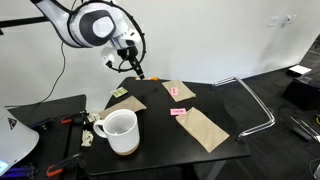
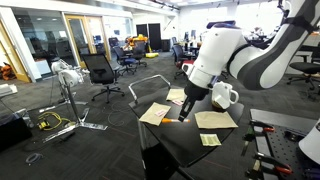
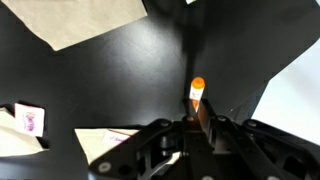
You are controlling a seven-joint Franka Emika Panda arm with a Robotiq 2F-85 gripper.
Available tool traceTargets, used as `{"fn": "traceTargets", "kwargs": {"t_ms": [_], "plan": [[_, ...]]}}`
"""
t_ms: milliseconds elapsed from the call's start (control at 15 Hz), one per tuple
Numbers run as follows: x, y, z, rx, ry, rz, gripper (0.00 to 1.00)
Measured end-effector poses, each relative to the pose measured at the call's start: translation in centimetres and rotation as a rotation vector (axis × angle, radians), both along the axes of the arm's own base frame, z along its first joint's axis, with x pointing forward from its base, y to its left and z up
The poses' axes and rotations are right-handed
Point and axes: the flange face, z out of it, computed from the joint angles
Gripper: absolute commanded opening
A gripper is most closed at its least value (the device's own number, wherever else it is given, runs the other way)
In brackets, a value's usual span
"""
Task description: Remove the marker from the mug cup
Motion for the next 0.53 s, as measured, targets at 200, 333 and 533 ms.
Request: {"fn": "traceTargets", "kwargs": {"t_ms": [200,333,533], "plan": [[0.4,0.3,-0.7,-0.002,0.005,-0.009,0.03],[0.7,0.5,-1.4,-0.003,0.013,-0.012,0.38],[0.9,1.0,-2.4,-0.003,0.027,-0.014,0.58]]}}
